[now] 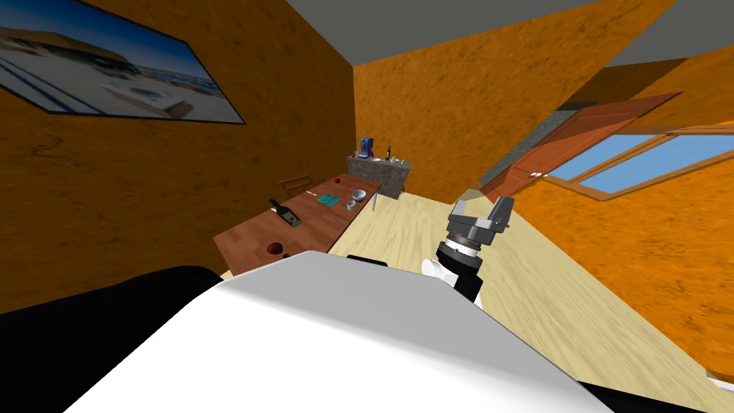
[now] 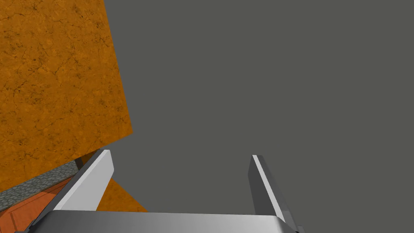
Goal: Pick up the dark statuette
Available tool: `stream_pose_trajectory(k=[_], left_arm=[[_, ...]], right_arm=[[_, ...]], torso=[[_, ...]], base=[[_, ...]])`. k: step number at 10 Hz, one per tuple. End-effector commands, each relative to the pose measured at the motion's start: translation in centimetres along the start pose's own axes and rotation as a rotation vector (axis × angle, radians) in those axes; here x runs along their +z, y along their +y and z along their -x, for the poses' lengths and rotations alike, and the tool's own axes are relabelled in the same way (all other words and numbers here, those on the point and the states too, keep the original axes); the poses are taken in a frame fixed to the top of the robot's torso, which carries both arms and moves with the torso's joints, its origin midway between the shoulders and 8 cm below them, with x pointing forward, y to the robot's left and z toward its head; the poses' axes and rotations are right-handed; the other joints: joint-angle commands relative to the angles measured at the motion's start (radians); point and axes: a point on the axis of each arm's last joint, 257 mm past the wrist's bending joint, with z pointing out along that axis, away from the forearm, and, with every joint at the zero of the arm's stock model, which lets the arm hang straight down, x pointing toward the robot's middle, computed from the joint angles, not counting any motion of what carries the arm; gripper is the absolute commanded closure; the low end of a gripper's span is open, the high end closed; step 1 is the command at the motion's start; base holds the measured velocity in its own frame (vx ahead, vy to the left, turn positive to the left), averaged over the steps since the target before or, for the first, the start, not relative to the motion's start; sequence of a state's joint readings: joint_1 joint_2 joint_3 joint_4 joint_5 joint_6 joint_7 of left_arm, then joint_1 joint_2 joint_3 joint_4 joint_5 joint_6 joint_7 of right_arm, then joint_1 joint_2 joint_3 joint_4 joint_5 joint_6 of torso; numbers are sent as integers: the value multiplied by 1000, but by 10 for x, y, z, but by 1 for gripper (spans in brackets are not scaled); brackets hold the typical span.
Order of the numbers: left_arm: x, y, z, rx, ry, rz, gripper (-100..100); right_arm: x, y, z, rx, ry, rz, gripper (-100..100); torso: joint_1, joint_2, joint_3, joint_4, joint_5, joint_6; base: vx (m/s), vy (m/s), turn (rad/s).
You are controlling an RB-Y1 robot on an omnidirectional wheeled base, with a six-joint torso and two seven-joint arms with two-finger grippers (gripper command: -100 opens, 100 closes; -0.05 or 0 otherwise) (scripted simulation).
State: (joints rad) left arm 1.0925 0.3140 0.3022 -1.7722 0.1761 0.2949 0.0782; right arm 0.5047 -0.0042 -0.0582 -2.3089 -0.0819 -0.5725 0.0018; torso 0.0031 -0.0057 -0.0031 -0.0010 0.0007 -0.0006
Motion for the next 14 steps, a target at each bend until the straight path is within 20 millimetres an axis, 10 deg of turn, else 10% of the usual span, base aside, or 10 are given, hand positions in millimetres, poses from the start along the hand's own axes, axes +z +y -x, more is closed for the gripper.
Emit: stream_pose_trajectory(k=[1,14], left_arm=[[2,24,5,-7,-1,76,-100],[1,109,8,-9,35,421,-100]], right_arm=[[0,0,0,0,0,0,0],[0,0,0,0,0,0,0]], torso=[[0,0,0,0,0,0],[-1,-2,-1,-1,0,-1]], base=[[39,26,-325],[50,25,-158]])
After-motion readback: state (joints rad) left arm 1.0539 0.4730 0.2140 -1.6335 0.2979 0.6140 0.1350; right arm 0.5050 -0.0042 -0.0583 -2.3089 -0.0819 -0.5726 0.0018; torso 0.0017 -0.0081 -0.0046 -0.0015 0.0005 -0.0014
